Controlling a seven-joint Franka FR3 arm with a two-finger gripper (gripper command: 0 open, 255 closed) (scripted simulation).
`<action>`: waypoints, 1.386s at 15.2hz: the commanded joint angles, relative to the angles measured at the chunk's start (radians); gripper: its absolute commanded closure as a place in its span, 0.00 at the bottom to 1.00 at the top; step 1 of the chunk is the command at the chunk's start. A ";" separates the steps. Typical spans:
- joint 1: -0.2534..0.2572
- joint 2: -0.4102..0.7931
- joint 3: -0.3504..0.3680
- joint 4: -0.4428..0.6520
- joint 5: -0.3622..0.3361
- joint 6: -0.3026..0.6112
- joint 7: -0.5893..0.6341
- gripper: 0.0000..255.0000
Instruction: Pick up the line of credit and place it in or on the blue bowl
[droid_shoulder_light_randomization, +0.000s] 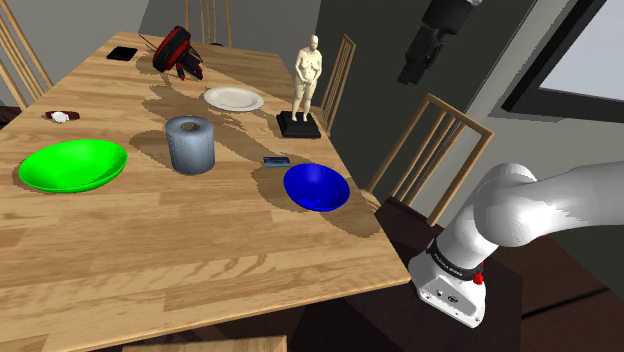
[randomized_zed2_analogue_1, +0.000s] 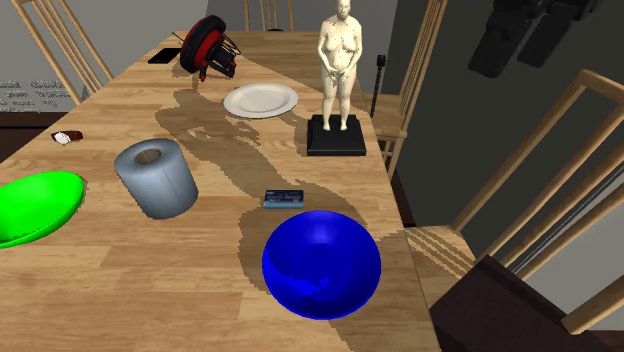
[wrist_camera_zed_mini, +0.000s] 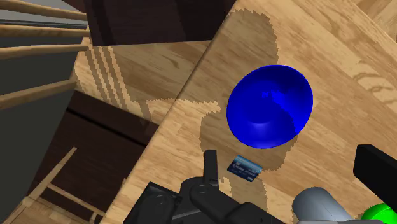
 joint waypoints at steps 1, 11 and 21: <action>0.000 0.000 0.000 0.000 0.000 0.000 0.000 0.00; 0.096 0.072 -0.109 -0.279 0.013 0.470 -0.339 0.00; 0.299 0.372 -0.278 -0.341 0.168 0.926 -0.773 0.00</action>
